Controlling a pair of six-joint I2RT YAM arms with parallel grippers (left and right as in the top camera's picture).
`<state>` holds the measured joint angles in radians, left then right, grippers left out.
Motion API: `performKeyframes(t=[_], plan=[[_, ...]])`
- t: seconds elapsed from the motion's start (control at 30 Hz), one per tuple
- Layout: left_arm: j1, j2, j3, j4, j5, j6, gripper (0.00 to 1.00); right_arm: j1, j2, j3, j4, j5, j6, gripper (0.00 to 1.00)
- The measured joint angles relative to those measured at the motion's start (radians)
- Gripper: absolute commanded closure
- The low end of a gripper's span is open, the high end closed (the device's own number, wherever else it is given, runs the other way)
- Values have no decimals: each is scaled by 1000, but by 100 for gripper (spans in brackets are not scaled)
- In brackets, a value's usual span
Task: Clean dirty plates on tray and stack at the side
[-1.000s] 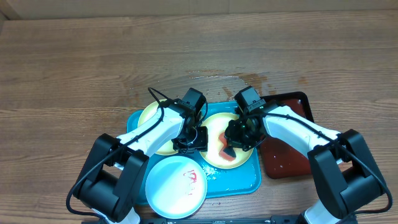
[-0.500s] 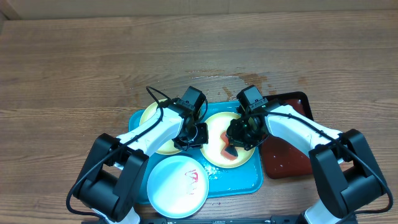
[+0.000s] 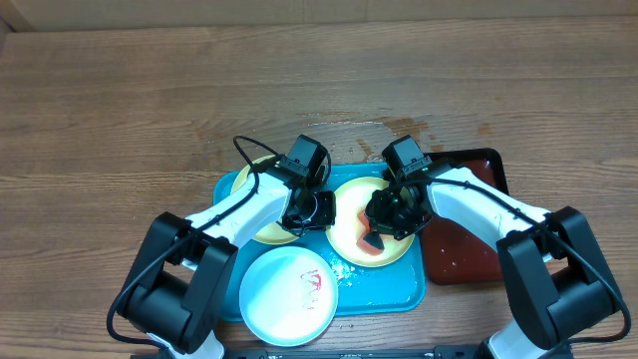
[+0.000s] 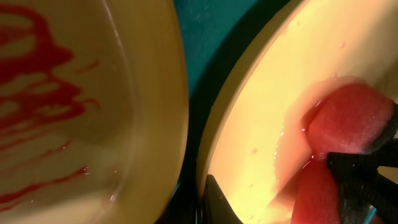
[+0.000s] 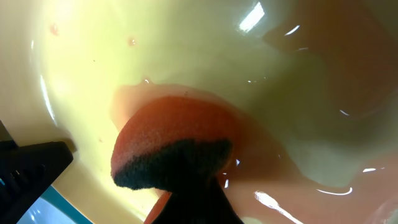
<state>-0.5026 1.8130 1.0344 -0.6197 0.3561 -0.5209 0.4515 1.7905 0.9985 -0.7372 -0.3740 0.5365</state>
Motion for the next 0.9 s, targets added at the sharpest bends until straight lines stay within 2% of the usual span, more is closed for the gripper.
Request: performKeyframes(t=[0.27,0.57,0.9], plan=[[1,2,0,9,18,8,96,1,-2,0,26,-26,-41,96],[-5,2,0,23,83,12,96,29,-1,0,221,-127,-76,96],[-15,5,0,18,105,20,96,26,-2,4,75,6,19,96]])
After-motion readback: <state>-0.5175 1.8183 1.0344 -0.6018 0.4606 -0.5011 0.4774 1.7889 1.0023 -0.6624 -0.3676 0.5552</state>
